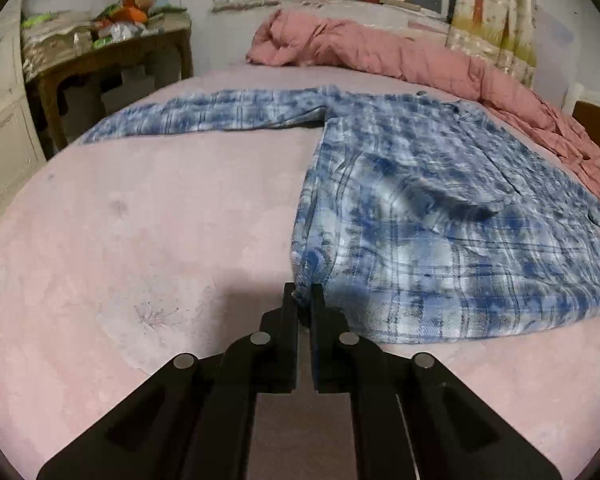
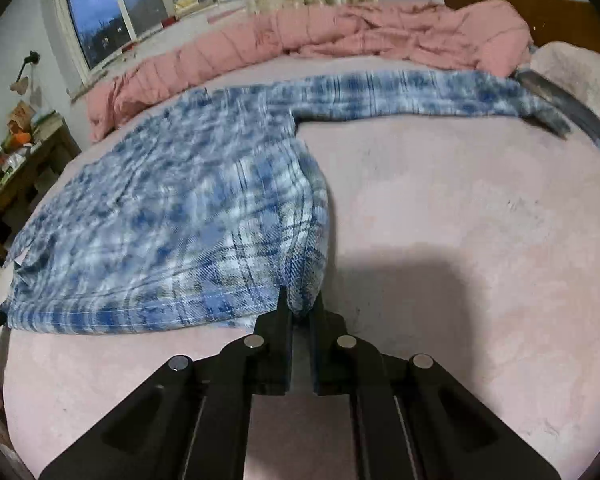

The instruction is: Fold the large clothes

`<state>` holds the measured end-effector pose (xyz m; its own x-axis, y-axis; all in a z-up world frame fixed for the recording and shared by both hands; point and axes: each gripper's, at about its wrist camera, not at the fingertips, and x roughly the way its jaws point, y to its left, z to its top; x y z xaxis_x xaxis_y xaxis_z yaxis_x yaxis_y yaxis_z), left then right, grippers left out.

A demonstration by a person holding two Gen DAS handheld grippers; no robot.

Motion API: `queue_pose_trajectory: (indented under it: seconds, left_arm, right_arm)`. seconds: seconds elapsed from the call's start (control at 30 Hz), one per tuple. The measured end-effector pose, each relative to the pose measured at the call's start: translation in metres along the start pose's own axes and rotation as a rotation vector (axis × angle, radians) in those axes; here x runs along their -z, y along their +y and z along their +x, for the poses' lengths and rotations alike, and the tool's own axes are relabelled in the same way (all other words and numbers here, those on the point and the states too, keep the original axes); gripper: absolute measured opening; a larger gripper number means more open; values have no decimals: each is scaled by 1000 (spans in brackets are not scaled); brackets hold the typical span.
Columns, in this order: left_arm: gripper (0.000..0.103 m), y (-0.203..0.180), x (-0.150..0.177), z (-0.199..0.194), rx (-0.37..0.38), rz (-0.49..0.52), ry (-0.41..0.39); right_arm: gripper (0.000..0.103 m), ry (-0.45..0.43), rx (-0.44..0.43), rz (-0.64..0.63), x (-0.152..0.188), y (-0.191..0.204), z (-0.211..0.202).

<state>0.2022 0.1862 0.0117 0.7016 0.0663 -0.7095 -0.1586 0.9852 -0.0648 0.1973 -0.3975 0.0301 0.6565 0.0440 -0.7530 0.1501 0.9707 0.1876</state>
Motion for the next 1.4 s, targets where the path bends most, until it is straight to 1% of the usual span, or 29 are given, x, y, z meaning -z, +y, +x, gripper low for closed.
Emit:
queue_pose_trajectory:
  seconds: [0.07, 0.1, 0.17, 0.2, 0.23, 0.27, 0.3, 0.33, 0.37, 0.4, 0.43, 0.47, 0.5, 0.53, 0.57, 0.6, 0.63, 0.7, 0.8, 0.87, 0.93, 1.07, 1.13, 1.2, 1.27, 1.3, 1.33, 1.37, 1.4]
  left_arm:
    - [11, 5, -1, -10, 11, -24, -56]
    - [11, 6, -2, -15, 18, -25, -91]
    - [12, 4, -1, -30, 41, -3, -168]
    - [13, 0, -3, -35, 46, 14, -200]
    - [20, -5, -2, -43, 48, 34, -234]
    - [32, -8, -2, -48, 46, 45, -260]
    - [38, -12, -2, -54, 49, 53, -287]
    - [45, -16, -1, -60, 63, 61, -307]
    - [47, -20, 0, -63, 85, 70, -313]
    - [47, -24, -1, -65, 111, 79, -305]
    - [52, -28, -2, -65, 140, 87, -293]
    - [64, -32, -2, -64, 168, 92, -281]
    - [70, -37, -2, -63, 194, 95, -270]
    - [84, -42, -2, -61, 203, 96, -260]
    - [91, -48, 0, -60, 204, 98, -250]
    - [93, -54, 0, -58, 203, 105, -241]
    - [97, -60, 0, -56, 202, 118, -234]
    - [97, -70, 3, -57, 190, 145, -251]
    - [103, -79, 8, -71, 166, 163, -336]
    - [103, -82, 11, -85, 164, 161, -413]
    - [103, -83, 14, -94, 163, 151, -469]
    - [103, -90, 22, -103, 90, 140, -564]
    - [103, -96, 26, -106, 41, 144, -603]
    - [103, -101, 29, -109, 33, 169, -629]
    - [103, -103, 29, -110, 82, 192, -614]
    - [103, -104, 28, -107, 107, 198, -581]
    - [103, -104, 25, -103, 130, 198, -535]
    - [103, -104, 22, -99, 150, 198, -495]
    - [103, -106, 20, -95, 150, 206, -462]
  right_arm:
    - [8, -30, -17, 13, -1, -3, -5]
    - [8, -54, -22, 19, -1, -4, -8]
    - [9, -93, -19, 6, 0, 0, -15]
    - [11, -121, -5, -12, 0, 4, -20]
    - [18, -142, 18, -28, 0, 9, -24]
    - [23, -170, 52, -47, 0, 14, -30]
    - [34, -207, 96, -64, 1, 21, -37]
    - [51, -235, 131, -75, 3, 25, -43]
    - [60, -265, 161, -81, 4, 28, -51]
    - [72, -300, 177, -82, 6, 31, -59]
    - [76, -326, 177, -81, 6, 32, -66]
    - [77, -351, 165, -81, 6, 34, -72]
    - [81, -363, 146, -84, 6, 36, -76]
    - [88, -368, 107, -92, 6, 39, -80]
    - [88, -370, 62, -100, 6, 42, -81]
    - [88, -377, 17, -109, 8, 45, -80]
    - [88, -387, -4, -112, 10, 49, -80]
    - [88, -425, -37, -122, 16, 58, -81]
    - [88, -441, -89, -165, 21, 71, -81]
    - [88, -454, -88, -186, 23, 76, -81]
    - [88, -471, -90, -195, 26, 78, -83]
    - [88, -504, -161, -215, 31, 80, -87]
    - [88, -530, -140, -217, 34, 81, -90]
    - [88, -566, -132, -230, 38, 84, -95]
    - [88, -572, -123, -250, 40, 89, -98]
    - [88, -555, -122, -265, 40, 92, -96]
    - [88, -523, -130, -275, 39, 94, -94]
    - [88, -453, -152, -289, 36, 96, -89]
    - [88, -375, -166, -296, 33, 98, -81]
